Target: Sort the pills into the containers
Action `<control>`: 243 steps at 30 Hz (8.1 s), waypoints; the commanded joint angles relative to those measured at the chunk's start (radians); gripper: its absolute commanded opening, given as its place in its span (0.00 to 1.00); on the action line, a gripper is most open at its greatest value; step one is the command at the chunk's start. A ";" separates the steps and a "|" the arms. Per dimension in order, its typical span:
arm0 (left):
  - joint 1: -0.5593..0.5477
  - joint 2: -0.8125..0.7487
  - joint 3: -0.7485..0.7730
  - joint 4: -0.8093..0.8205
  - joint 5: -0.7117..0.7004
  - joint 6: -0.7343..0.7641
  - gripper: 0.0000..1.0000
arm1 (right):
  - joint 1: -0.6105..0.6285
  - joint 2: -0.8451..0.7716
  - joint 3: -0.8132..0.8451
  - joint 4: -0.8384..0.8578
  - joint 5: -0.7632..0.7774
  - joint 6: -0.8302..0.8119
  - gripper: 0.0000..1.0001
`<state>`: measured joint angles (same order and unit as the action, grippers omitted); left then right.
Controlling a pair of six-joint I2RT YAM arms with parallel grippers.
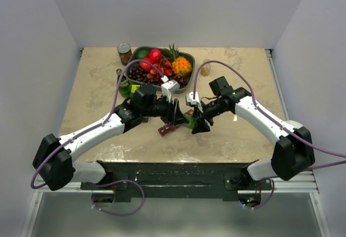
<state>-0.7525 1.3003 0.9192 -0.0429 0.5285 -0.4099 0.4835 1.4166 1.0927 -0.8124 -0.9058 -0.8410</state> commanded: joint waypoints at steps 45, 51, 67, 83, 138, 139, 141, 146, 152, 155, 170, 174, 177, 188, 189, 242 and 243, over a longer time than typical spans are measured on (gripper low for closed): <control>-0.024 -0.108 -0.102 0.227 0.133 0.939 0.55 | 0.010 -0.025 0.019 0.051 -0.108 -0.113 0.00; -0.021 -0.085 -0.071 0.172 0.099 0.800 0.00 | 0.012 -0.028 0.018 0.065 -0.090 -0.096 0.00; -0.011 -0.016 -0.016 0.003 -0.035 -0.664 0.00 | 0.012 -0.033 -0.001 0.196 0.005 0.052 0.00; 0.133 -0.150 -0.101 0.198 0.172 -0.568 0.96 | 0.010 -0.045 -0.007 0.199 0.012 0.051 0.00; 0.033 -0.006 0.032 0.081 0.076 0.440 0.00 | 0.012 -0.057 -0.014 0.169 -0.038 0.012 0.00; 0.039 0.008 0.094 0.034 0.018 0.296 0.00 | 0.010 -0.059 -0.016 0.180 -0.018 0.023 0.00; 0.050 0.036 0.130 -0.079 -0.034 0.135 0.00 | 0.010 -0.062 -0.024 0.208 -0.002 0.049 0.00; 0.056 0.001 0.103 -0.137 -0.050 -0.292 0.00 | 0.012 -0.058 -0.030 0.240 0.028 0.082 0.00; 0.070 -0.091 0.070 -0.149 -0.162 -0.478 0.00 | 0.010 -0.050 -0.028 0.263 0.059 0.115 0.00; 0.087 -0.104 0.066 -0.143 -0.162 -0.517 0.00 | 0.012 -0.051 -0.028 0.268 0.065 0.123 0.00; 0.174 -0.145 0.020 -0.210 -0.224 -0.269 0.00 | -0.045 -0.058 0.002 0.279 0.039 0.171 0.00; 0.180 -0.188 -0.095 -0.343 -0.381 0.058 0.00 | -0.180 -0.061 0.113 0.312 0.021 0.281 0.00; 0.191 -0.203 -0.179 -0.376 -0.441 0.024 0.00 | -0.261 -0.047 0.287 0.334 0.062 0.356 0.00; 0.212 -0.168 -0.356 -0.361 -0.640 -0.346 0.21 | -0.480 0.019 0.772 0.636 0.260 0.787 0.00; 0.234 -0.162 -0.374 -0.353 -0.645 -0.366 0.22 | -0.480 0.021 0.779 0.709 0.271 0.889 0.00; 0.285 -0.503 -0.333 -0.063 -0.459 0.388 0.99 | -0.192 -0.088 0.137 -0.165 0.161 -0.469 0.00; 0.285 -0.498 -0.330 -0.067 -0.490 0.388 0.99 | -0.162 -0.070 0.142 -0.177 0.188 -0.489 0.00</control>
<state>-0.4721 0.8097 0.5972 -0.1680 0.1127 -0.0662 0.2569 1.2892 1.2209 -0.6979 -0.8719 -0.9802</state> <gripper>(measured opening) 0.990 0.546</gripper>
